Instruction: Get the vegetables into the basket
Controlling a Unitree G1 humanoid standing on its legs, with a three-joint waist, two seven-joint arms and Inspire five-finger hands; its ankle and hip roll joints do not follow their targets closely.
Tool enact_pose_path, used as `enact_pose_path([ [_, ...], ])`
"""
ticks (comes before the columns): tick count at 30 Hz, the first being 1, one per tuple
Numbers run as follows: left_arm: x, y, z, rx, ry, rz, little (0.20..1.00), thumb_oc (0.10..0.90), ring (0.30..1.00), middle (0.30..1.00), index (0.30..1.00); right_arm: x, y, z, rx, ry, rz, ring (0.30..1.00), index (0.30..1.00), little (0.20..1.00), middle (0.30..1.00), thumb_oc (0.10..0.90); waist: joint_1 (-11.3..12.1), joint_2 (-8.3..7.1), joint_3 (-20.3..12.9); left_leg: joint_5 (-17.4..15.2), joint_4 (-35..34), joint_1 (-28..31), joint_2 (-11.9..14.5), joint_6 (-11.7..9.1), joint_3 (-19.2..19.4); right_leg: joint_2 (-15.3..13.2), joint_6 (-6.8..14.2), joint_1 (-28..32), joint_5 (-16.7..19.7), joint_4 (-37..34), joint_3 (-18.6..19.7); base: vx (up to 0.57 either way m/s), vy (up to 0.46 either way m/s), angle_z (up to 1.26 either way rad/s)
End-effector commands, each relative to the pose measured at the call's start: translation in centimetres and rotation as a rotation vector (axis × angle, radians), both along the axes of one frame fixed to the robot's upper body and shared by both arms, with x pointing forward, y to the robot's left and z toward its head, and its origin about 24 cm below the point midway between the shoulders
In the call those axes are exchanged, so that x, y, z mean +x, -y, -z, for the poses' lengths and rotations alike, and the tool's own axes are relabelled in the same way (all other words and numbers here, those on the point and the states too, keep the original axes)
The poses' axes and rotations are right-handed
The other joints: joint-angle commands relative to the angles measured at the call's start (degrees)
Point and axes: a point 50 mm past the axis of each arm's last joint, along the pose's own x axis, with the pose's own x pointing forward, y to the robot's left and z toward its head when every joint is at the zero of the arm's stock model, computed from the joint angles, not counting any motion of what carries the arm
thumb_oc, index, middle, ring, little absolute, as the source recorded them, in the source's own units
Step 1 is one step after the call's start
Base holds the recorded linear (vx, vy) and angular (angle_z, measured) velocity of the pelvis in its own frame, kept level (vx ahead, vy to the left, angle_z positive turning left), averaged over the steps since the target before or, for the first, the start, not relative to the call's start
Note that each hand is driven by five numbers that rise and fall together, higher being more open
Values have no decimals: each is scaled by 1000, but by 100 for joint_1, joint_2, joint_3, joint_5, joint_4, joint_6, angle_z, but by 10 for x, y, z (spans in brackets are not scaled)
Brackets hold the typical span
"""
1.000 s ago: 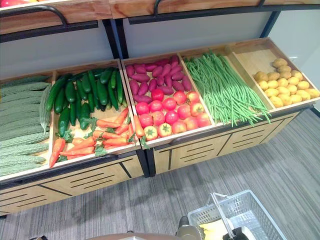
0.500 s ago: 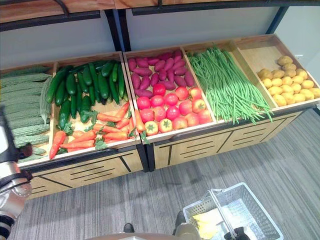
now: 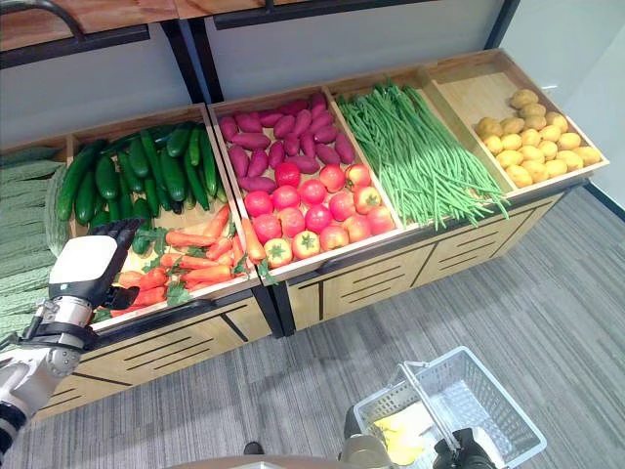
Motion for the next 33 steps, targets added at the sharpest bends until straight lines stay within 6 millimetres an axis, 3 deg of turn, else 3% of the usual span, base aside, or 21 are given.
enact_pose_path([
  [1,21,-29,-63,-127,304,-153,1000,900,1000,1000,1000,17,0,-4,-22,36,-53,300,300,300,300,400,-28,-435,-114,12,0,-45,150,-259,-120,-568,727,-2,295,-67,439,6,25,-4],
  [6,21,-33,-55,-313,360,-242,1000,900,1000,1000,1000,20,1,-4,-26,29,-62,300,300,300,300,400,-40,-465,-65,10,0,-53,144,-245,-87,-566,709,-30,293,-66,472,2,5,-1],
  [16,31,-31,-69,-288,362,-210,1000,900,1000,1000,1000,32,0,-7,-26,56,-87,300,300,300,300,400,-48,-514,56,23,0,-140,154,-241,-89,-548,716,-132,313,-53,510,0,0,0],
  [23,39,-33,-60,-246,197,-180,1000,900,1000,1000,1000,39,2,-10,-28,61,-107,300,300,300,300,400,-79,-522,109,15,0,-187,127,-222,-85,-537,721,-229,316,-26,591,28,37,-3],
  [24,42,-33,-55,-249,103,-163,1000,900,1000,1000,1000,42,6,-13,-35,66,-107,300,300,300,300,400,-95,-509,140,18,0,-201,122,-220,-72,-538,727,-251,329,-26,607,15,49,-5],
  [25,43,-33,-54,-249,46,-136,819,771,819,819,819,44,8,-14,-38,71,-108,300,300,300,300,400,-116,-489,163,-1,0,-180,122,-218,-77,-538,734,-235,320,-25,616,2,33,-7],
  [26,43,-33,-54,-249,46,-135,536,569,536,536,536,44,8,-14,-37,72,-107,300,300,300,300,400,-108,-497,149,17,0,-206,119,-217,-71,-540,727,-265,333,-23,624,4,27,-10],
  [27,41,-37,-53,-232,-42,-111,344,431,344,344,344,46,10,-16,-40,75,-106,300,300,300,300,400,-122,-482,166,15,0,-203,116,-219,-66,-540,731,-268,342,-27,641,5,36,-9],
  [28,38,-38,-61,-205,-95,-52,300,400,300,300,300,48,11,-17,-31,82,-116,300,300,300,300,400,-119,-462,197,-15,0,-171,110,-216,-56,-545,745,-251,344,-31,653,16,48,-11],
  [33,30,-43,-43,-255,-105,-102,300,400,300,300,300,49,4,-15,4,82,-136,300,300,300,300,400,-121,-497,185,-28,0,-145,93,-209,-32,-551,738,-284,345,-10,715,5,9,-3],
])
